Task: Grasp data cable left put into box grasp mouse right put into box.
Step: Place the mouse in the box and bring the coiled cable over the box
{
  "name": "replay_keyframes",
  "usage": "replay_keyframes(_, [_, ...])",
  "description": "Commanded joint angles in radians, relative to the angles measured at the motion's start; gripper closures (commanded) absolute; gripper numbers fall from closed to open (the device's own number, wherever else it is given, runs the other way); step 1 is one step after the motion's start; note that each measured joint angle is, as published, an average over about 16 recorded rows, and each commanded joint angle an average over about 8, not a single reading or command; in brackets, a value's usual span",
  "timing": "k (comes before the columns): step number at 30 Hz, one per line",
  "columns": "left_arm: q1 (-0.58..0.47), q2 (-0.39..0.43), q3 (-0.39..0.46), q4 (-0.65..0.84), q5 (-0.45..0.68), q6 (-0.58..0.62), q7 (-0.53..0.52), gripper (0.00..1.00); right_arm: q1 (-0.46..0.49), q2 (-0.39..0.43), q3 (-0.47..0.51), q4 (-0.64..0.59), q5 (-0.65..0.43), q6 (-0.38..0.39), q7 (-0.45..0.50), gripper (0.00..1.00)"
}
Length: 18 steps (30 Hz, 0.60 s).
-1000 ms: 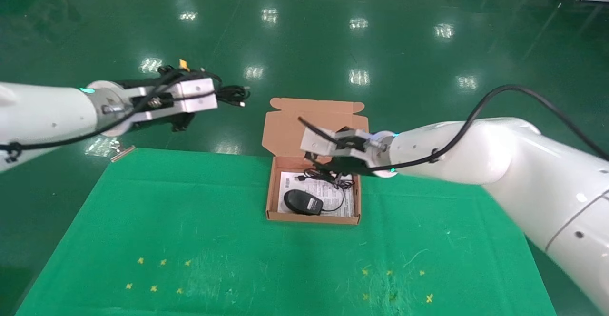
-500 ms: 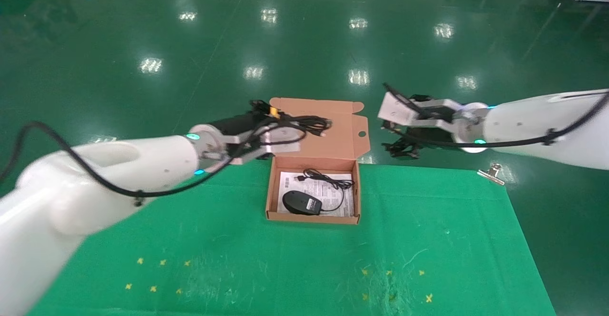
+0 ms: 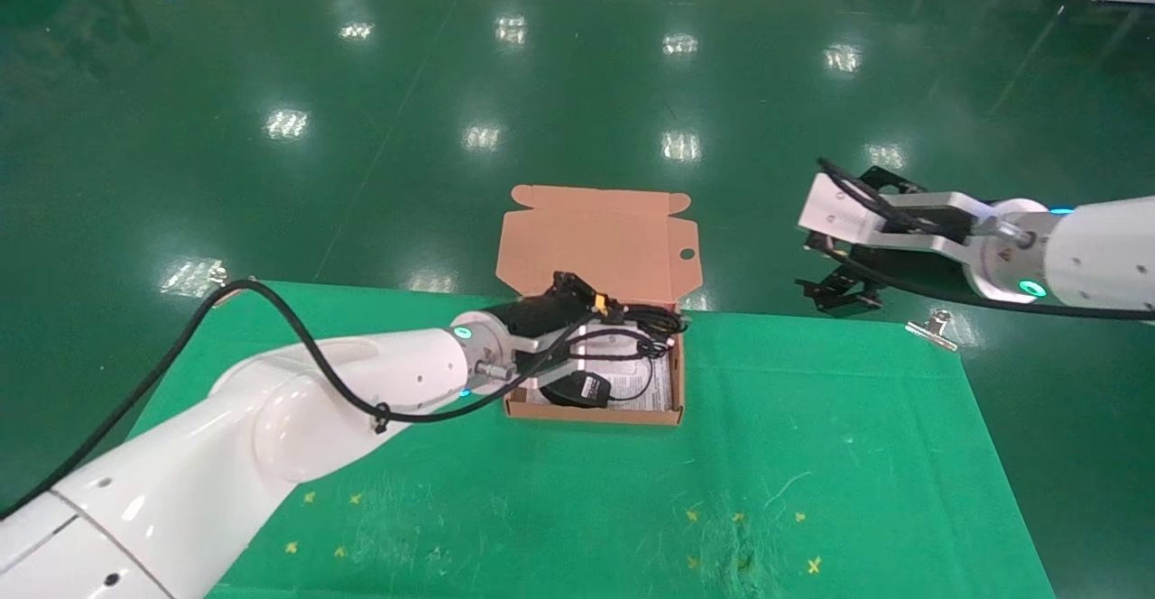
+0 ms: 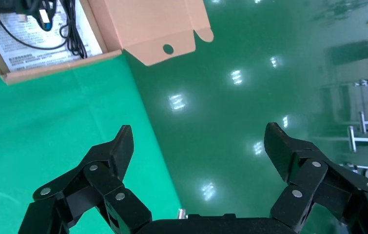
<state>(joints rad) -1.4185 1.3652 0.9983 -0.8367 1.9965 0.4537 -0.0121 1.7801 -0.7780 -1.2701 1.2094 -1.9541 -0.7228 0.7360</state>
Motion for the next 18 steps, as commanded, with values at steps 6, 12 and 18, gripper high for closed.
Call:
replay_keyframes(6, [-0.024, 0.008, 0.127, 0.056, -0.136, -0.052, 0.049, 1.00, -0.007, 0.064, 0.003, 0.093, -0.040, -0.013, 0.062, 0.00])
replay_keyframes(12, [-0.047, 0.009, 0.222, 0.099, -0.202, -0.090, 0.050, 1.00, -0.006, 0.084, 0.006, 0.119, -0.051, -0.019, 0.081, 0.00])
replay_keyframes(18, [-0.066, 0.010, 0.283, 0.117, -0.244, -0.102, 0.044, 0.30, -0.005, 0.091, 0.007, 0.127, -0.051, -0.018, 0.080, 0.00])
